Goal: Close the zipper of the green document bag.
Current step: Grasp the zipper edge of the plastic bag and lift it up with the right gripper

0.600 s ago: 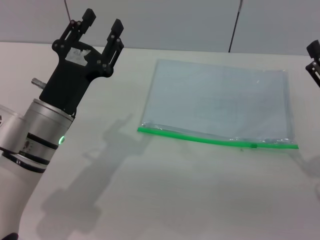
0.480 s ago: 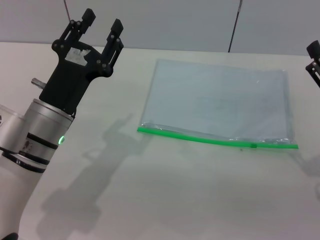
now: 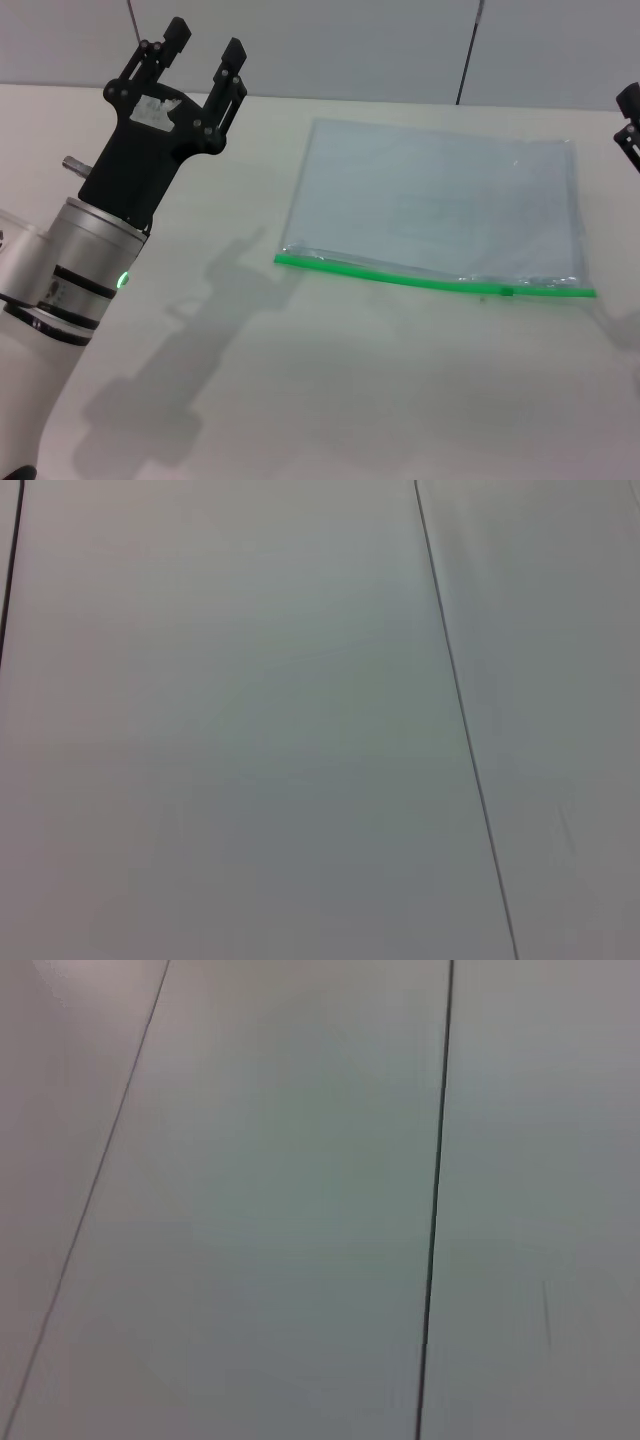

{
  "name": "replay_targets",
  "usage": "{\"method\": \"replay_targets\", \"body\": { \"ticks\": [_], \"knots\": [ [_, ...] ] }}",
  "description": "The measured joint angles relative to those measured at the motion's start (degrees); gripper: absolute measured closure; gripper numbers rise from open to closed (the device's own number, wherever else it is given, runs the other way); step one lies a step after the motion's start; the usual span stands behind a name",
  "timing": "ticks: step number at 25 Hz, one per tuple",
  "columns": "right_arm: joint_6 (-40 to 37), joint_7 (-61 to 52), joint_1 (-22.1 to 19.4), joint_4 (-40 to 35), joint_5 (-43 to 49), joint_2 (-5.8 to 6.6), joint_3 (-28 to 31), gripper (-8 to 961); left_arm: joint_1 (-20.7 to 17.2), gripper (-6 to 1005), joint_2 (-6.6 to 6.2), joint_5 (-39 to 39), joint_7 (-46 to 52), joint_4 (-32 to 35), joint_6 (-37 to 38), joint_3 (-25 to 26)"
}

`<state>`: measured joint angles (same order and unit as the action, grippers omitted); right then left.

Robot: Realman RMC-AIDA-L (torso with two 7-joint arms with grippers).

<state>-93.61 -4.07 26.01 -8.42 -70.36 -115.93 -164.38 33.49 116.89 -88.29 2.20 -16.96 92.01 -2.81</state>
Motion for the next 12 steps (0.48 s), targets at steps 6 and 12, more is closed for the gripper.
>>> {"method": "replay_targets", "body": {
  "ticks": [6, 12],
  "knots": [
    [3.54, 13.14, -0.24, 0.68, -0.01, -0.12, -0.18, 76, 0.00, 410, 0.00, 0.05, 0.00, 0.04, -0.02, 0.00],
    [9.53, 32.96, -1.94, 0.12, 0.35, -0.36, -0.41, 76, 0.00, 411, 0.00, 0.06, 0.00, 0.09, -0.21, 0.22]
  ]
}}
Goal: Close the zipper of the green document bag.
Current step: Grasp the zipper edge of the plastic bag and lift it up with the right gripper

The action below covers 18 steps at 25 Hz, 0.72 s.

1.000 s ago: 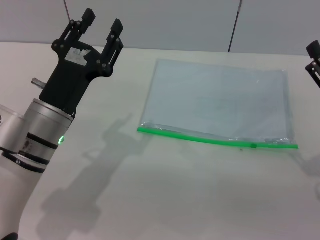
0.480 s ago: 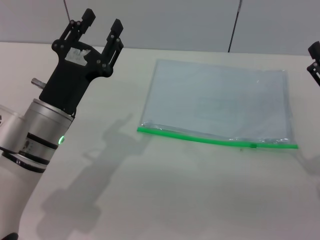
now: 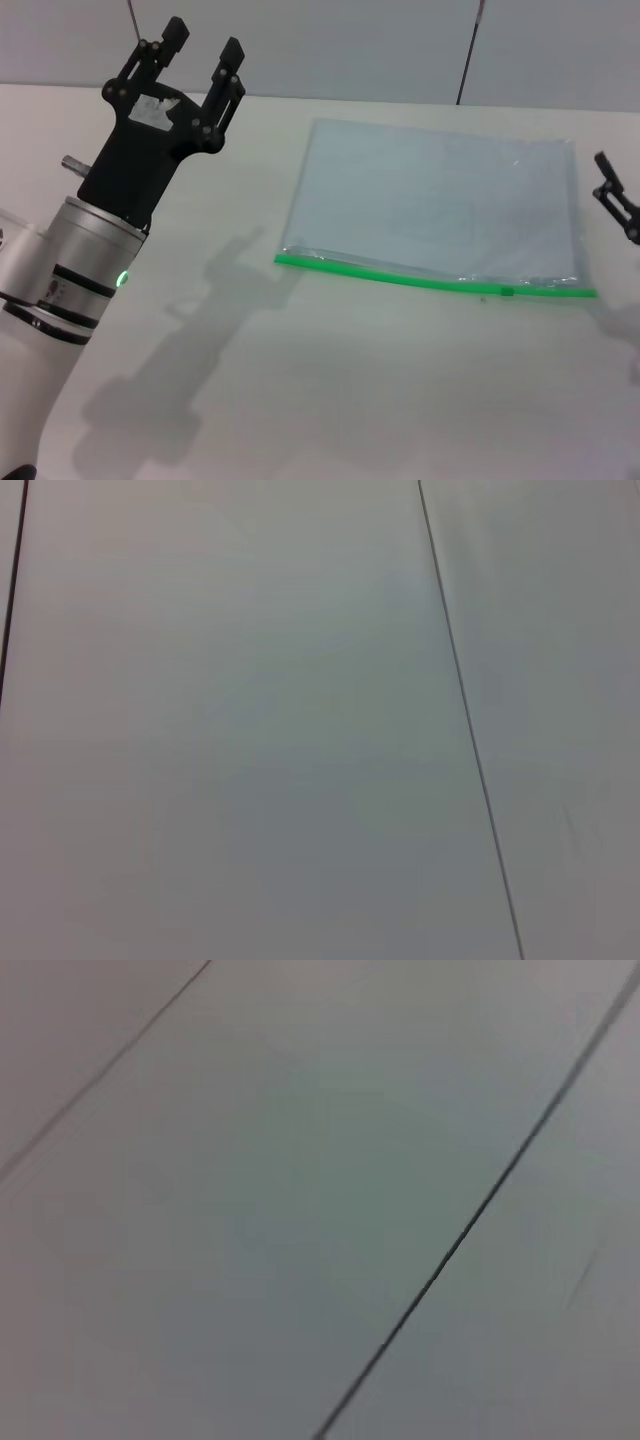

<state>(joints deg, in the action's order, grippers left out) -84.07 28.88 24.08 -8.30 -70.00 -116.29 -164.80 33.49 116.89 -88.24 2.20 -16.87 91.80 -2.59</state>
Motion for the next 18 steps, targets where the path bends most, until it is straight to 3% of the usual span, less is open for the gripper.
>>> {"method": "replay_targets", "body": {
  "ticks": [13, 18],
  "knots": [
    [14.32, 21.54, -3.02, -0.12, 3.10, -0.22, 0.01, 72, -0.09, 411, 0.00, 0.09, 0.00, 0.29, -0.16, 0.26],
    [15.73, 25.59, -4.45, -0.01, 2.35, -0.25, 0.53, 69, -0.23, 411, 0.00, 0.09, 0.00, 0.29, -0.16, 0.31]
  ]
}}
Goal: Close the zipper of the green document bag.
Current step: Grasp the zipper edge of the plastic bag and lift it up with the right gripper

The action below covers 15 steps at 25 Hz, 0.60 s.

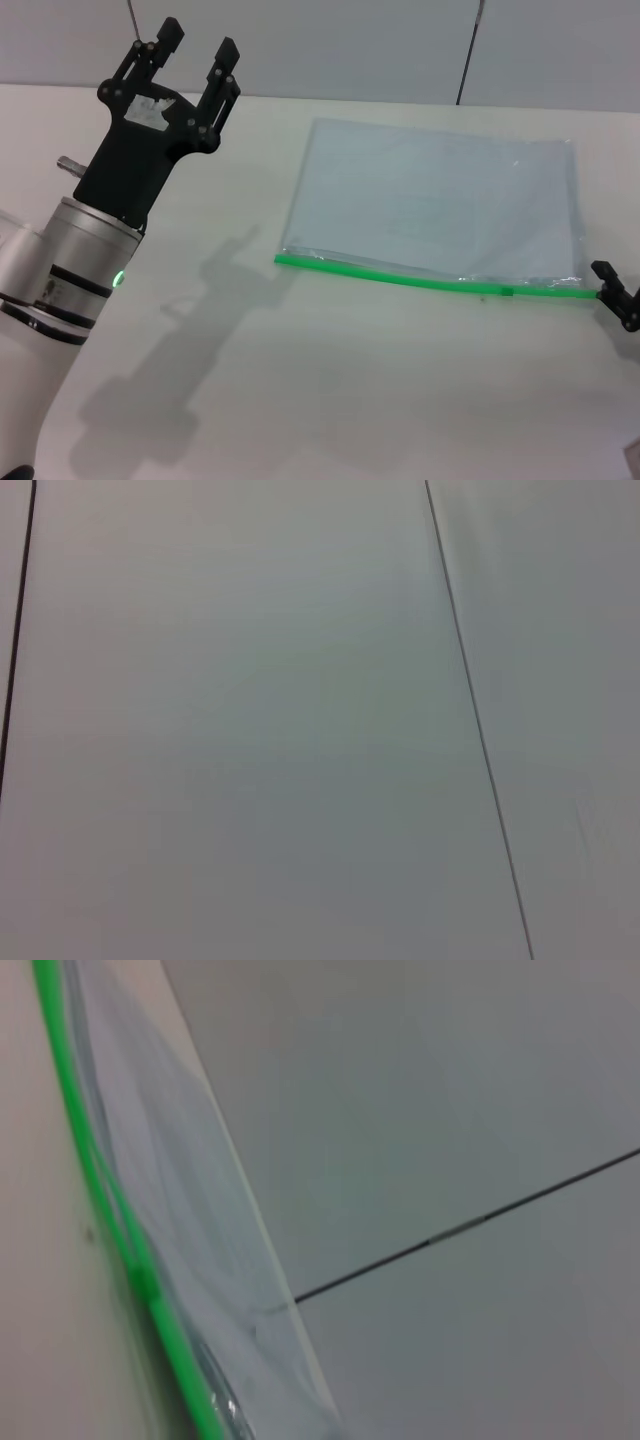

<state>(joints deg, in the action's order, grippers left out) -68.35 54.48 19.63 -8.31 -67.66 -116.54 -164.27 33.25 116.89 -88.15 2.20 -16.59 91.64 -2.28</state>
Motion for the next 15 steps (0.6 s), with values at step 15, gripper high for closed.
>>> {"method": "replay_targets", "body": {
  "ticks": [15],
  "knots": [
    [3.77, 10.44, -0.89, -1.06, -1.30, -0.07, 0.29, 71, 0.09, 411, -0.09, -0.01, 0.00, 0.07, -0.68, 0.08]
  ]
}}
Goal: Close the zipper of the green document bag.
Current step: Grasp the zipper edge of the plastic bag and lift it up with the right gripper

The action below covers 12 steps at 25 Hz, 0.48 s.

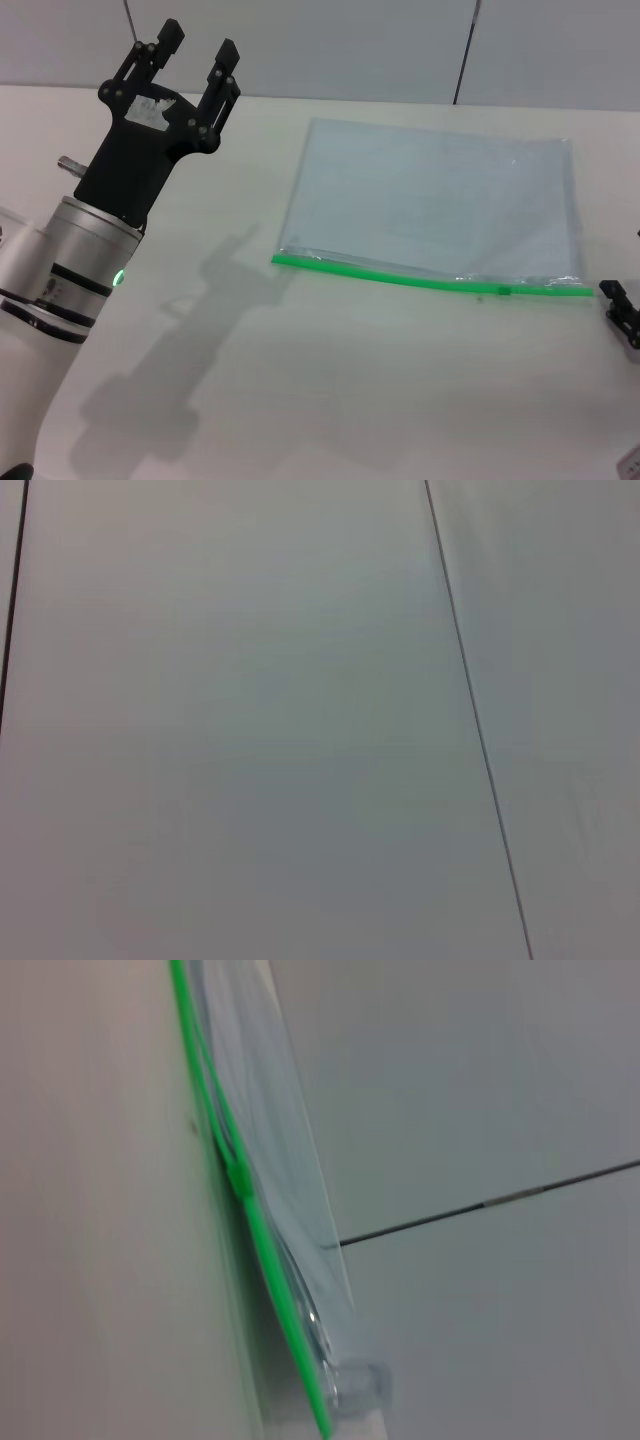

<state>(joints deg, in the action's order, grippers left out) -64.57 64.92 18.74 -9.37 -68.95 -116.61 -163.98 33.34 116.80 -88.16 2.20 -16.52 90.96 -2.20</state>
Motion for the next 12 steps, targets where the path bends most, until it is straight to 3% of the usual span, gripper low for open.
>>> {"method": "replay_targets", "body": {
  "ticks": [12],
  "knots": [
    [1.36, 4.09, 0.22, -2.10, 0.05, -0.03, -0.07, 72, 0.12, 411, 0.08, 0.00, 0.00, 0.00, 0.00, 0.00]
  ]
}}
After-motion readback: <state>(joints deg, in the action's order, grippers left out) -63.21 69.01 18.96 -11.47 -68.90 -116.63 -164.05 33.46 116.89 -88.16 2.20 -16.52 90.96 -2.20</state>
